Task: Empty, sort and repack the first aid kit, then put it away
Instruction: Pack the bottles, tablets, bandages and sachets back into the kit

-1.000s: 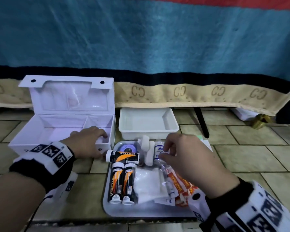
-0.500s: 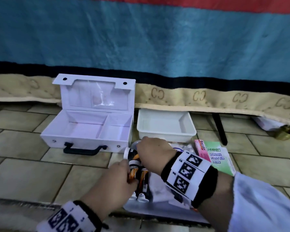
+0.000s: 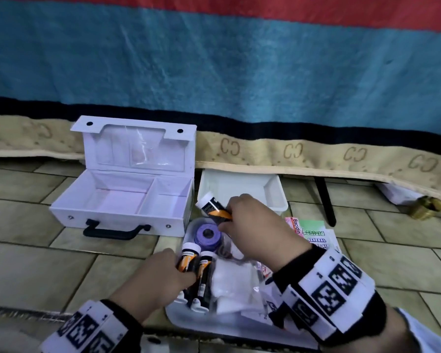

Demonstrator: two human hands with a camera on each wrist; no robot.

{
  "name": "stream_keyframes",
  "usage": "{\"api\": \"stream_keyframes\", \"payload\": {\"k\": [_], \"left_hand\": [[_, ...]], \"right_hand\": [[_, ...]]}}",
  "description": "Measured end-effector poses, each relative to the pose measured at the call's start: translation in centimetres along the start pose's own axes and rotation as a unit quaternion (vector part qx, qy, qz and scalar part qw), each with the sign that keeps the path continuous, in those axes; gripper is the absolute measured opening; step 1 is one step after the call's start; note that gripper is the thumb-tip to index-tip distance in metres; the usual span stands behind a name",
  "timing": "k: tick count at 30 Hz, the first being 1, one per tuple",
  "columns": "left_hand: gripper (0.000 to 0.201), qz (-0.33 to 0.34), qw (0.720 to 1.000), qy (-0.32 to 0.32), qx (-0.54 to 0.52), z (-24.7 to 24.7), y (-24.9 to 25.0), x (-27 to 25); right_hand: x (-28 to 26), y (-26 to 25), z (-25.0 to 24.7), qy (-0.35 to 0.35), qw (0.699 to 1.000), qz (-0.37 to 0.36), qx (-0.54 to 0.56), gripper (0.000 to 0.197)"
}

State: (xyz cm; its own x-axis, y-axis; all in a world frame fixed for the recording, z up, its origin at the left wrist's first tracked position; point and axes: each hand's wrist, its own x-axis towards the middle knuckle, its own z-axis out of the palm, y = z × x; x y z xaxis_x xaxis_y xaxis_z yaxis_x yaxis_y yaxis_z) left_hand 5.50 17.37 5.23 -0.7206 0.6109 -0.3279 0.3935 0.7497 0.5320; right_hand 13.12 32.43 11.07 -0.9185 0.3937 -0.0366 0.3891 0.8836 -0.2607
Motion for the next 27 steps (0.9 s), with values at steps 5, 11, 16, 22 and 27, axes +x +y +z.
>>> {"api": "stream_keyframes", "payload": {"k": [5,11,16,22,27], "left_hand": [[0.018,-0.014,0.993,0.032,-0.110,-1.5,-0.9,-0.9],[0.009,0.027,0.975,0.117,-0.188,-4.8,-2.8,-1.2],[0.022,0.067,0.964,0.205,-0.158,-9.5,-7.7,0.5],[0.029,0.165,0.956,0.231,-0.078,-16.9,-14.0,5.3],[0.028,0.239,0.950,0.176,0.097,-19.6,-15.1,10.0]], "right_hand": [[-1.0,1.0,-0.6,0.023,0.995,0.026,0.094,0.019],[-0.3,-0.4,0.5,0.027,0.987,0.059,0.148,0.015],[1.7,-4.9,1.6,0.028,0.972,0.070,0.224,0.012],[6.4,-13.4,3.7,0.114,0.923,0.123,0.346,0.018],[9.1,-19.3,5.9,0.211,0.851,0.151,0.457,0.043]]}}
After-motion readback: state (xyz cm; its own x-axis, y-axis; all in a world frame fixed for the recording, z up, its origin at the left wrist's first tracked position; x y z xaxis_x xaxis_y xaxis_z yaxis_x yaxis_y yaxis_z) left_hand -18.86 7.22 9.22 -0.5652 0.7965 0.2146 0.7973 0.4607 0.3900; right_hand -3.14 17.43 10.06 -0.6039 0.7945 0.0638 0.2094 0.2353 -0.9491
